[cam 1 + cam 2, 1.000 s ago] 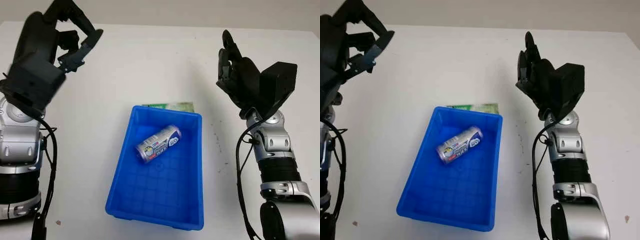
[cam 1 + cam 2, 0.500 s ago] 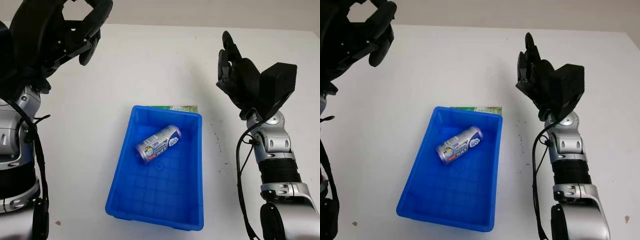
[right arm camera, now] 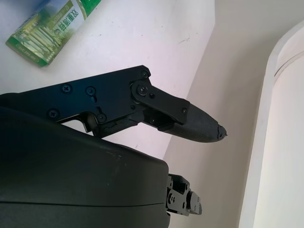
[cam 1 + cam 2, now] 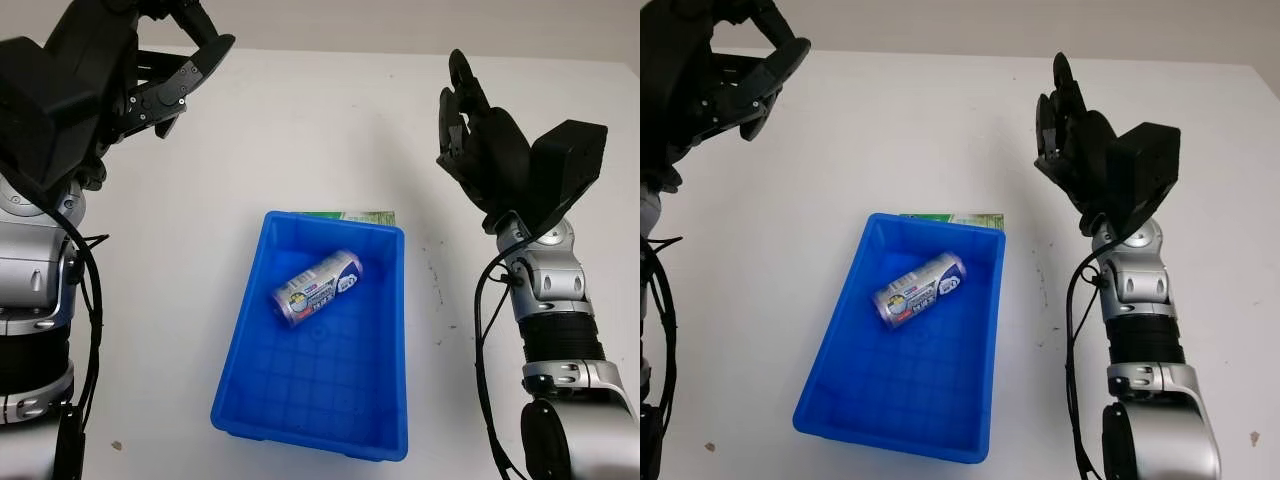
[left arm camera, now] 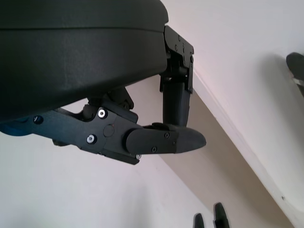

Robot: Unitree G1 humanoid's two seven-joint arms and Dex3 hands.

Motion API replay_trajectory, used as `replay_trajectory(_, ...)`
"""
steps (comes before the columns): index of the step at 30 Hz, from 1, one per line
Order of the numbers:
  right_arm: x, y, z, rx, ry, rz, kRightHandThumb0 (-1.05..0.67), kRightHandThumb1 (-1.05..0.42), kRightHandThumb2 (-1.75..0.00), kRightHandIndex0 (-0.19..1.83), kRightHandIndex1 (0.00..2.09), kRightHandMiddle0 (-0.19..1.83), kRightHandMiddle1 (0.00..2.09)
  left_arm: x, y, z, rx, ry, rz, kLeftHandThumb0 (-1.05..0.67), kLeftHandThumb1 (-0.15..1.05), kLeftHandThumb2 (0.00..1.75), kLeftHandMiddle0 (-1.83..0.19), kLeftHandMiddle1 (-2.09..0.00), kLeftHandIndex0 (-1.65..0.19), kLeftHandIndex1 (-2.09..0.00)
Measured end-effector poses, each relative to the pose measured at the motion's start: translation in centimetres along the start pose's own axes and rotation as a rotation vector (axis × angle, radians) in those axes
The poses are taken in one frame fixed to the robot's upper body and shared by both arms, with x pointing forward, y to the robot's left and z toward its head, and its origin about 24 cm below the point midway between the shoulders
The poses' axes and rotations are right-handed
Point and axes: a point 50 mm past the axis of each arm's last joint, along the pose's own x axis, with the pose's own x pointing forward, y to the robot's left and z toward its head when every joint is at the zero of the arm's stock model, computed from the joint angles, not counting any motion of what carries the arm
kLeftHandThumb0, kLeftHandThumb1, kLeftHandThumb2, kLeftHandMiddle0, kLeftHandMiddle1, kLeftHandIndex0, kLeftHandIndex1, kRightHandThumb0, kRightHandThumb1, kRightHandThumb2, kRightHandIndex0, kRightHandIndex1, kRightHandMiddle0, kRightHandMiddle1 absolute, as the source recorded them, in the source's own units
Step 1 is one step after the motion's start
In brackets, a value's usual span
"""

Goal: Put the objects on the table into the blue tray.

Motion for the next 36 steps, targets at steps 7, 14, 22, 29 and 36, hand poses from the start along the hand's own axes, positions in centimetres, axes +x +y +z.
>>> replay_trajectory(7, 0.0, 0.0, 0.2, -0.004, -0.002, -0.008, -0.60, -1.05, -0.79, -0.19, 0.00, -0.19, 0.00, 1.1, -0.8, -2.4, 0.154, 0.117, -0.191, -0.72, 1.04, 0.08, -0.08, -0.17, 0.02, -0.36)
replay_trajectory(14, -0.1, 0.0, 0.2, -0.010, -0.001, -0.005, -0.61, -1.05, -0.76, -0.19, 0.00, -0.19, 0.00, 5.4, -1.2, -1.0, 0.347, 0.210, -0.456, -0.79, 1.03, 0.05, -0.05, -0.06, 0.01, -0.13)
replay_trajectory(22, -0.1, -0.2, 0.3, -0.013, -0.002, -0.001, -0.61, -1.05, -0.76, -0.19, 0.00, -0.19, 0.00, 9.2, -1.9, 3.3, 0.589, 0.174, -0.636, -0.88, 1.01, 0.06, 0.17, -1.20, 0.05, -0.09)
replay_trajectory(29, -0.2, -0.1, 0.4, -0.010, 0.001, 0.000, -0.59, -1.05, -0.79, -0.19, 0.00, -0.19, 0.00, 10.1, -4.1, 3.2, 0.637, 0.144, -0.749, -0.91, 1.04, 0.06, -0.67, -2.06, 0.08, -0.07)
replay_trajectory(36, -0.5, 0.0, 0.3, -0.018, 0.005, -0.004, -0.60, -1.05, -0.81, -0.19, 0.00, -0.19, 0.00, 10.5, -5.7, 3.6, 0.716, 0.130, -0.744, -0.87, 0.96, 0.04, -0.61, -2.09, 0.04, -0.10)
